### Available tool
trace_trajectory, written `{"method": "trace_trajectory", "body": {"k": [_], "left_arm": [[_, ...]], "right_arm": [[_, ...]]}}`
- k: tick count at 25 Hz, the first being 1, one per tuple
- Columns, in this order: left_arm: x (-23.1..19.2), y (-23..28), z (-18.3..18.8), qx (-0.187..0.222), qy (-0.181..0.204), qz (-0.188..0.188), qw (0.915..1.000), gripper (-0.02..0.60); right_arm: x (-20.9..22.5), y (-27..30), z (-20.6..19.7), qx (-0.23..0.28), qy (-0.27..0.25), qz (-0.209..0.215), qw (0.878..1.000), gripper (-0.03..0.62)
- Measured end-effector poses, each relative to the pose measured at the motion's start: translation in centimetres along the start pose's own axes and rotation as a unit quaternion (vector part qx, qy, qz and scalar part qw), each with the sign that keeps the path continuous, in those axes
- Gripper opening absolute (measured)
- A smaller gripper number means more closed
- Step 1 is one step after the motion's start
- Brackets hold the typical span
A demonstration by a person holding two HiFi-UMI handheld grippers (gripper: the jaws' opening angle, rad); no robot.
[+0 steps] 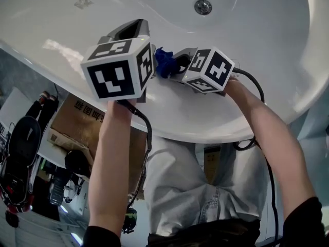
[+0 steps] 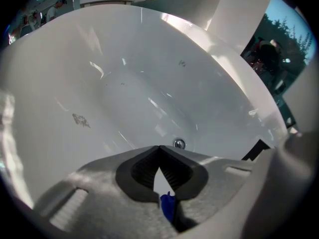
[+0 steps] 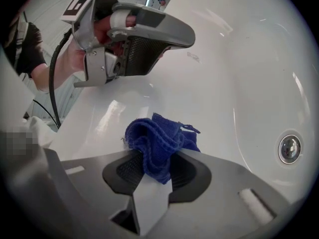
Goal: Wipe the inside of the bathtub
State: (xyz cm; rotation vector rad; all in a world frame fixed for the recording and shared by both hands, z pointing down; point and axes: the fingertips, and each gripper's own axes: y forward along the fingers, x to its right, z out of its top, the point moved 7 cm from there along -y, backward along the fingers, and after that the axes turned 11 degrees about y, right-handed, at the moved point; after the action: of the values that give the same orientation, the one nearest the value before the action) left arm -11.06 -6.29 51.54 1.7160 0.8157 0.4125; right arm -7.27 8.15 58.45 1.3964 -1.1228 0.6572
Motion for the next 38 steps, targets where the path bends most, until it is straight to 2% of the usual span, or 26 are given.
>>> {"method": "trace_trajectory", "body": {"k": [4, 14, 28, 33, 38], "left_arm": [[-0.9, -0.8, -0.8, 0.001, -0.004, -0.001, 1.0, 0.005], [0.9, -2.3, -3.4, 0.009, 0.017, 0.012, 0.9997, 0.005], [3.2, -2.9, -4.7, -0.004, 0.009, 0.009, 0.9999, 0.005], [4.1, -2.7, -4.9, -0.008, 0.005, 0.007, 0.9999, 0.005], [4.9, -2.0, -4.8, -0.014, 0.004, 0.003, 0.9999, 0.005]], "right_arm": [[-2.8, 0.5, 0.5, 0.005, -0.005, 0.023, 1.0, 0.126], [-8.2, 0.8, -2.5, 0.026, -0.041, 0.07, 0.996, 0.126], [-15.6, -3.2, -4.0, -0.008, -0.099, 0.156, 0.983, 0.126], [-16.7, -4.1, -4.6, -0.011, -0.107, 0.177, 0.978, 0.126], [-16.2, -4.5, -4.2, 0.005, -0.107, 0.17, 0.98, 0.126]]}}
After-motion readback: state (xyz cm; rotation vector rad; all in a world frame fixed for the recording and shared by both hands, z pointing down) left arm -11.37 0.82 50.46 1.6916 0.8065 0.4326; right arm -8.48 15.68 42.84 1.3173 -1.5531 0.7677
